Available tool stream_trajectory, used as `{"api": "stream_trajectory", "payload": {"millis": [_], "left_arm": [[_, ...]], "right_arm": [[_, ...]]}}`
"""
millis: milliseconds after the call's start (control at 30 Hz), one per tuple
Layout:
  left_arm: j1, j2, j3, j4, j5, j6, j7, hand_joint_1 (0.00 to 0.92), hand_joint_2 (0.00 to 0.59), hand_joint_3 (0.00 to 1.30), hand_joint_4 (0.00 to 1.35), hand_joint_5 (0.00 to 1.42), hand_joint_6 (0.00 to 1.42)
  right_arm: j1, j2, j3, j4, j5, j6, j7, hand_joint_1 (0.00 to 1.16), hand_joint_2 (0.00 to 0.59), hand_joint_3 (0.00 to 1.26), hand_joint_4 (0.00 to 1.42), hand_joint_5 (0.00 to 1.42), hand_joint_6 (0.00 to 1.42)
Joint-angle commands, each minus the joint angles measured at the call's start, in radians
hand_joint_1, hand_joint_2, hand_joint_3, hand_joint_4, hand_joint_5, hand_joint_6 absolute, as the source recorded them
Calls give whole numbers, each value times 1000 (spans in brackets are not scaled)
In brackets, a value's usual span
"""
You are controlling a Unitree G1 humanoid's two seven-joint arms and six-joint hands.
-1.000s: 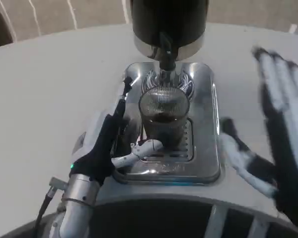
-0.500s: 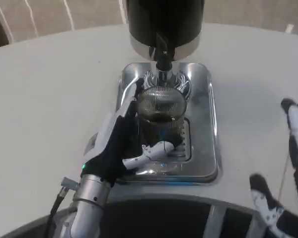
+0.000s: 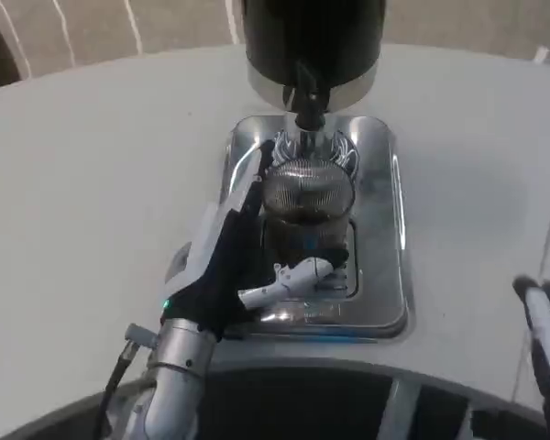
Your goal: Grasp the cup under the faucet to collect the drink, then remove the cup.
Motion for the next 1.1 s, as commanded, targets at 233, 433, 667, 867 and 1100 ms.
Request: {"api": "stream_trajectory", "payload": {"millis": [233,433,667,867,1100], "left_arm": [[-26,-27,-41,68,25,2,44,475,73,0,0,105,126],[-36,-37,-36,98,13,7,69,477,73,0,0,142,168],[-43,-41,-51,101,23,-4,84,490,74,0,0,218,243],[-51,-34,-95,122,76,26,104,528,84,0,0,278,324],[-78,-49,-110,172,91,75,144,547,84,49,90,477,677]], "right_arm": [[-7,-2,14,3,13,-24,22,544,454,0,0,0,0],[-56,22,32,-9,-8,-19,73,517,445,0,0,0,0],[-44,54,77,-11,-44,-20,94,501,441,0,0,0,0],[-48,69,69,-16,-38,-9,110,491,438,0,0,0,0],[-42,99,78,-24,-38,-2,112,470,422,0,0,0,0]]}}
